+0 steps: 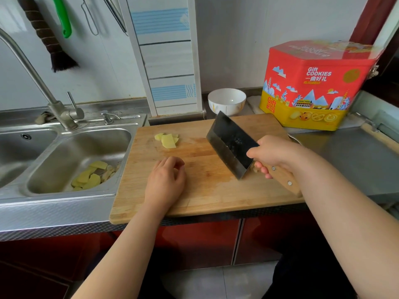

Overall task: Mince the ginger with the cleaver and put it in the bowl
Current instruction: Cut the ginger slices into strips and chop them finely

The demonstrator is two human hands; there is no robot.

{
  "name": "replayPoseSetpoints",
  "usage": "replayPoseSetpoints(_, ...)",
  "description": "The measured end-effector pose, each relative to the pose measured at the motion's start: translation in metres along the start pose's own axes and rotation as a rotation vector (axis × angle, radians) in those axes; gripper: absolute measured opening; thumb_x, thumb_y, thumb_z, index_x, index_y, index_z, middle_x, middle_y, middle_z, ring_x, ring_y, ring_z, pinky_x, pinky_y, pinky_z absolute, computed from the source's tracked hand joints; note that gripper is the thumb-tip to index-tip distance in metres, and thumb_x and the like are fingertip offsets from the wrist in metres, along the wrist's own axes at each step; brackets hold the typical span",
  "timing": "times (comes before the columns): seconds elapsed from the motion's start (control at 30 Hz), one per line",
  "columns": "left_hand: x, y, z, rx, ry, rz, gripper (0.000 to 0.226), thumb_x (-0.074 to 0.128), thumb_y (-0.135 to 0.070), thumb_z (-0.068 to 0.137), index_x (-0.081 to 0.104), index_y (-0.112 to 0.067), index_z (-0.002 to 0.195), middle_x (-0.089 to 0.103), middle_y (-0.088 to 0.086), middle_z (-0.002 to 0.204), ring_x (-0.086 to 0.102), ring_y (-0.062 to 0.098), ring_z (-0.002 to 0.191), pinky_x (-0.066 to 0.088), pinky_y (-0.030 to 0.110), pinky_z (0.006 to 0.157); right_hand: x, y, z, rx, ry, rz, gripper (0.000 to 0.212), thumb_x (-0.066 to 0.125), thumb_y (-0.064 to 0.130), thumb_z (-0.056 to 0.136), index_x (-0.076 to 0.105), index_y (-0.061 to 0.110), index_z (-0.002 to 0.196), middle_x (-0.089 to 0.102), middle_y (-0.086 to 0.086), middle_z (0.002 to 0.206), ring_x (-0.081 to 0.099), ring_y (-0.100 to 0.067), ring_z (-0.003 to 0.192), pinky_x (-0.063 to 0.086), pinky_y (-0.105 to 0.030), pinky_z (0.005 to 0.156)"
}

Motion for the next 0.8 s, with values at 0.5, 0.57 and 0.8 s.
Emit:
replayPoseSetpoints(0.5, -0.04, -0.045, 0.022, 0.178, -0.315, -0.406, 0.041, 0.053, -0.022, 0.097, 0.046, -0.018, 0.137, 0.049, -0.005, 0.135, 0.044, 0.013, 0.129, 0.041, 0.047, 0.104, -0.039, 0.003, -0.058, -0.404, -0.251, 0.074, 0.017, 0.045, 0.041, 0.099, 0.047, 0.032, 0.113, 0.068, 0.003, 0.081, 0.061, -0.016, 0.065, 0.056, -0.04, 0.065)
replayPoseSetpoints(0.57, -0.054, -0.064, 0.024, 0.289, -0.339, -0.402, 0.042, 0.052, -0.019, 0.097, 0.046, -0.014, 0.138, 0.047, -0.001, 0.138, 0.042, 0.015, 0.131, 0.039, 0.046, 0.106, -0.033, -0.009, -0.058, -0.375, -0.29, -0.061, 0.02, 0.05, 0.05, 0.094, 0.038, 0.041, 0.108, 0.067, 0.007, 0.085, 0.062, -0.017, 0.071, 0.055, -0.042, 0.071)
replayPoseSetpoints(0.8, -0.015, -0.141, 0.018, 0.758, 0.061, 0.165, 0.046, 0.037, -0.042, 0.099, 0.049, -0.024, 0.139, 0.039, 0.001, 0.15, 0.025, 0.024, 0.143, 0.026, 0.045, 0.114, -0.005, -0.023, -0.063, -0.337, -0.363, -0.365, 0.035, 0.053, 0.05, 0.094, 0.028, 0.027, 0.101, 0.058, 0.007, 0.077, 0.056, -0.015, 0.067, 0.045, -0.032, 0.06)
Point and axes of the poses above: each hand's wrist, its own z-axis towards the middle knuckle, its own x-axis out of the palm, y = z × x, the point moved 8 cm from there along z, towards the middle knuckle
